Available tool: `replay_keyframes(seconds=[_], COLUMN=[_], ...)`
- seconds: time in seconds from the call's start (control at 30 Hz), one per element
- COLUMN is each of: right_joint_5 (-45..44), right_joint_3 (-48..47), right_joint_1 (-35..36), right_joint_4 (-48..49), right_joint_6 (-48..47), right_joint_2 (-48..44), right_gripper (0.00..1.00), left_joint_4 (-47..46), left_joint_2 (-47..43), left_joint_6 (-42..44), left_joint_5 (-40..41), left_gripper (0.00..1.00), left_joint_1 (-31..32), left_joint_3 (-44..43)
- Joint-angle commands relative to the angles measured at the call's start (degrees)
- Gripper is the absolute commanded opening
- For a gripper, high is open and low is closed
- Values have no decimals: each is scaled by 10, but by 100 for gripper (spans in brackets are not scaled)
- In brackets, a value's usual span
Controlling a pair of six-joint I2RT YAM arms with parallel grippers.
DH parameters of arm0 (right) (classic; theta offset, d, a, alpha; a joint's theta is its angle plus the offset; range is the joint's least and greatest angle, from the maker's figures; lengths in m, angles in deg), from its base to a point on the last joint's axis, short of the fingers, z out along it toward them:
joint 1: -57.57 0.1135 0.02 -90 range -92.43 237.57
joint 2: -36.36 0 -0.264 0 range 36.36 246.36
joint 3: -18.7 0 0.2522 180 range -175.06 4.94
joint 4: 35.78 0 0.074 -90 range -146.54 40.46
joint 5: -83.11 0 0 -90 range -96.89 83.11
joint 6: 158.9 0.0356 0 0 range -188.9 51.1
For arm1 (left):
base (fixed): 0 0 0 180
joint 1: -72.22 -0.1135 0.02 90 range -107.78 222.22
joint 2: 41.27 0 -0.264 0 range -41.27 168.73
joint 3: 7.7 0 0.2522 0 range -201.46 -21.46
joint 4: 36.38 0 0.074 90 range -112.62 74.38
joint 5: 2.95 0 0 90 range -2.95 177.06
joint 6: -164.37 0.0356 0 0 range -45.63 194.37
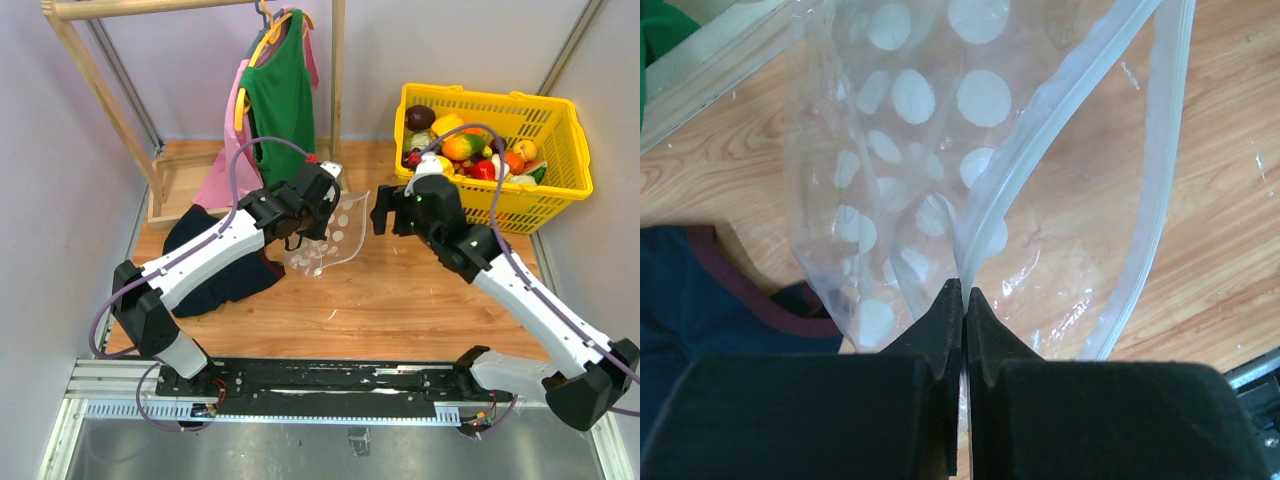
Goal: Place the food in the zip-top bag and seal the zipper
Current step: Open the zipper of the food storage bag, then pick up the fake vegetable from the bin.
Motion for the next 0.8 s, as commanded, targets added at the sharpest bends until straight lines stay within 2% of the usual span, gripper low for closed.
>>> replay_keyframes(seconds=[0.0,0.2,0.5,0.77], right_joint_5=[-80,-47,49,120], right_joint_3=[-76,-159,-288,-410], right_joint_1=[-38,-128,-261,-309], right_joint_4=[-85,-94,-98,-182], right_joint_6=[-96,-133,-149,-183], right_joint_2=[-14,28,167,310], right_gripper=[88,93,96,98], left_joint_4=[-18,-25,-23,-22], left_joint_2=[-15,-26,-26,-19], left_joint_6=[-8,-10,-9,-9], left_joint_5=[17,30,42,8], left_gripper=[0,0,0,0], left_joint_1=[4,4,-3,-21], left_joint_3=[10,19,29,33])
